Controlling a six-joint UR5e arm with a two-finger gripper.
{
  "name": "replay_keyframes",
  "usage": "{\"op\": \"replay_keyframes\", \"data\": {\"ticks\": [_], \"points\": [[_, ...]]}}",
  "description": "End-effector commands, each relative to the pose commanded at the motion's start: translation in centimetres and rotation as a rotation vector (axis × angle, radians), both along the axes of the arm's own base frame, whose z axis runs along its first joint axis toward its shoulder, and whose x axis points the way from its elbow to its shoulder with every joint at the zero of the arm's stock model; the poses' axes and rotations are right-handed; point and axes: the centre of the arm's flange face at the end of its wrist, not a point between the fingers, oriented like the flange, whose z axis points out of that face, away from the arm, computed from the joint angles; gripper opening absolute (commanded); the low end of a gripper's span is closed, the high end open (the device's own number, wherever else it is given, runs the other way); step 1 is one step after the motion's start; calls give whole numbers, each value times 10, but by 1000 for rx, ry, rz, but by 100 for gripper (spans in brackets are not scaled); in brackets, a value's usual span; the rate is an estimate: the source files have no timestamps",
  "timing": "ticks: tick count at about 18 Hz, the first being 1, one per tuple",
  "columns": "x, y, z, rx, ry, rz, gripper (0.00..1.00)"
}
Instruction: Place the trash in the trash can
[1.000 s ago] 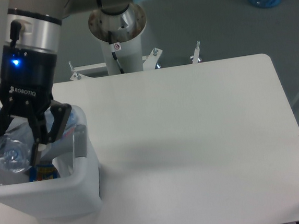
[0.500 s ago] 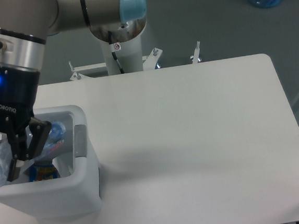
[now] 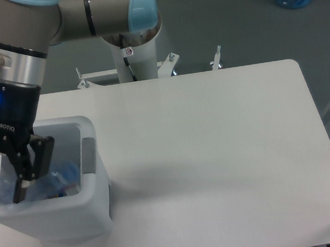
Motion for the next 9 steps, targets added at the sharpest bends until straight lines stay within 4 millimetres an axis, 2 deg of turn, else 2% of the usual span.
{"op": "replay_keyframes", "data": {"ticks": [2,5,7,9], "points": [[-16,-4,-2,-5,1,30,100],[-68,-25,1,-3,3,116,100],[-109,-47,8,1,12,184,100],[-137,-62,2,-11,11,228,100]]}}
